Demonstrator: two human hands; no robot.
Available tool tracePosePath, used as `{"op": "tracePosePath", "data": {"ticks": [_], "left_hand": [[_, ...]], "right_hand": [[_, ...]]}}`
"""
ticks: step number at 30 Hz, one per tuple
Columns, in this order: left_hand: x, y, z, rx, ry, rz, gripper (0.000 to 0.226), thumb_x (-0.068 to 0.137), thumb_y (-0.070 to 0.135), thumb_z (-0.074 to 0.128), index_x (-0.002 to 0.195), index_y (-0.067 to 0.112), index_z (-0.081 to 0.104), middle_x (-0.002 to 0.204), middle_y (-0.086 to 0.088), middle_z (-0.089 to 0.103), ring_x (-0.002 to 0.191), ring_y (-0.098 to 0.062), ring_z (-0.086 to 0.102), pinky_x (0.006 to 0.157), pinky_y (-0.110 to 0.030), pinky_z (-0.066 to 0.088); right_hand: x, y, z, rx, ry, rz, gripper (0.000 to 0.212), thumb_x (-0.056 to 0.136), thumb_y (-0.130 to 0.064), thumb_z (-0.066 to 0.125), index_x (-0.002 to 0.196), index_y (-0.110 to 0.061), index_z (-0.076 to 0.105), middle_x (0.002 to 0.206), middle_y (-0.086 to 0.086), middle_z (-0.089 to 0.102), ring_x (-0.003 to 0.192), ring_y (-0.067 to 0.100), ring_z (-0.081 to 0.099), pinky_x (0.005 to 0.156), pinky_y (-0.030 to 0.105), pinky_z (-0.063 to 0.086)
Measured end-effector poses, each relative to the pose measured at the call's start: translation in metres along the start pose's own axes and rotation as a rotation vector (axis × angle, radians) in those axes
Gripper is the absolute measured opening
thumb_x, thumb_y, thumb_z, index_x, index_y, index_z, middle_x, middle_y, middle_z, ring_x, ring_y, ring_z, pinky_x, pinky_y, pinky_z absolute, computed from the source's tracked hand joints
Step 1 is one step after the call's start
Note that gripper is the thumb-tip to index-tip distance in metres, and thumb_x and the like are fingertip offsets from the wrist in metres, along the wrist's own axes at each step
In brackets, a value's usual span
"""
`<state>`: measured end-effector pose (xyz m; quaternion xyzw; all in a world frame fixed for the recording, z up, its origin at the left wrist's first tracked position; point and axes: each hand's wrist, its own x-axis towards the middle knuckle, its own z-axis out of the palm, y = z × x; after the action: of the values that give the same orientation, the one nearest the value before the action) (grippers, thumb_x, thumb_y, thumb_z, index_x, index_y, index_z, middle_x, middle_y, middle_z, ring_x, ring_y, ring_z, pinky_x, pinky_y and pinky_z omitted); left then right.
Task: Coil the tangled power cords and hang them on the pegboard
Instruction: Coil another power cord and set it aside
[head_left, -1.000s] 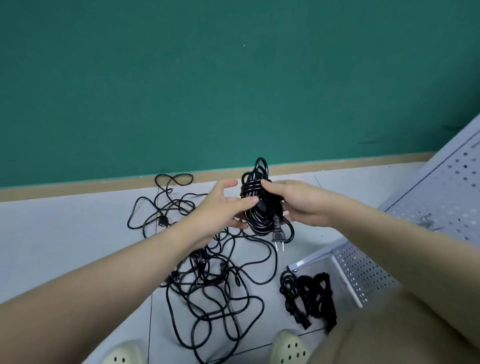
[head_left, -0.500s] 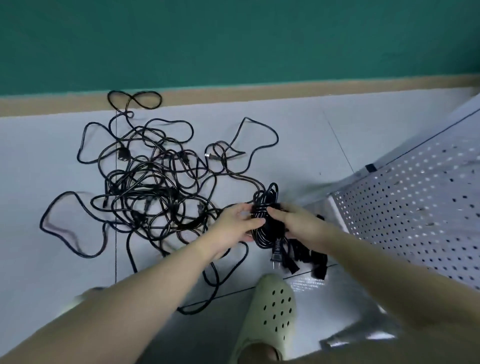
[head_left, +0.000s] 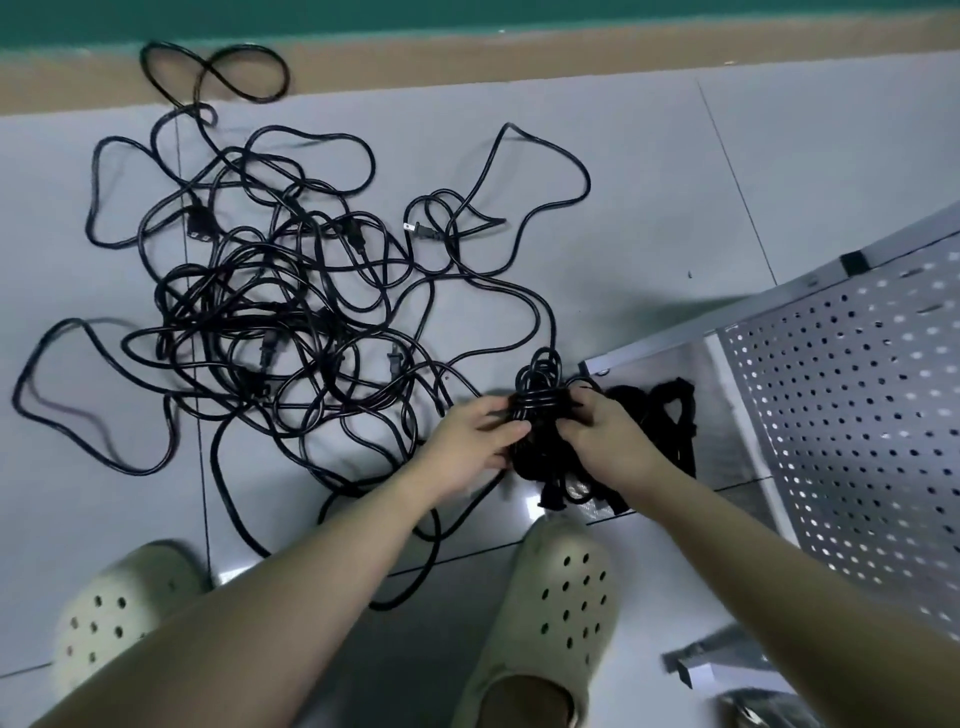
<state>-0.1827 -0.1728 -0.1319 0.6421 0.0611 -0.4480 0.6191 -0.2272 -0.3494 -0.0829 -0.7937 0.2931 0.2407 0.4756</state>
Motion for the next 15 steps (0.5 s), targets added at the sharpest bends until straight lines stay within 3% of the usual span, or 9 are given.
{"op": "tracePosePath", "data": {"ticks": [6, 10, 13, 15], "left_hand": [[-0.001, -0.02, -0.003, 0.105, 0.041, -0.017, 0.021, 0.097, 0.006, 0.069, 0.103, 0.026, 0.068, 0.101, -0.003, 0.075, 0.069, -0.01, 0.074, 0.068, -0.025, 0.061], [-0.007, -0.023, -0.002, 0.155, 0.053, -0.008, 0.028, 0.097, 0.005, 0.068, 0.123, 0.014, 0.067, 0.107, -0.004, 0.075, 0.081, -0.016, 0.075, 0.08, -0.032, 0.063], [-0.016, -0.019, -0.008, 0.221, 0.052, 0.024, 0.027, 0.098, 0.007, 0.066, 0.124, 0.015, 0.068, 0.115, -0.005, 0.074, 0.099, -0.025, 0.075, 0.093, -0.041, 0.061], [-0.022, -0.014, -0.02, 0.253, 0.089, 0.049, 0.025, 0.101, 0.01, 0.063, 0.126, 0.011, 0.067, 0.115, -0.003, 0.074, 0.094, -0.02, 0.075, 0.089, -0.034, 0.062]], "right_hand": [[-0.008, 0.0, 0.012, -0.249, 0.11, -0.121, 0.027, 0.09, -0.007, 0.061, 0.113, -0.015, 0.071, 0.104, 0.005, 0.071, 0.096, 0.022, 0.067, 0.091, 0.035, 0.054], [-0.007, 0.0, 0.017, -0.31, 0.121, -0.158, 0.034, 0.09, -0.01, 0.064, 0.123, -0.009, 0.068, 0.115, 0.008, 0.069, 0.11, 0.023, 0.065, 0.101, 0.034, 0.05], [-0.007, -0.006, 0.022, -0.329, 0.184, -0.21, 0.035, 0.09, -0.01, 0.065, 0.125, -0.008, 0.066, 0.119, 0.009, 0.064, 0.11, 0.023, 0.061, 0.1, 0.032, 0.048], [-0.006, -0.015, 0.028, -0.322, 0.219, -0.292, 0.03, 0.09, -0.007, 0.065, 0.12, -0.008, 0.068, 0.116, 0.008, 0.064, 0.107, 0.021, 0.061, 0.099, 0.031, 0.048]]}}
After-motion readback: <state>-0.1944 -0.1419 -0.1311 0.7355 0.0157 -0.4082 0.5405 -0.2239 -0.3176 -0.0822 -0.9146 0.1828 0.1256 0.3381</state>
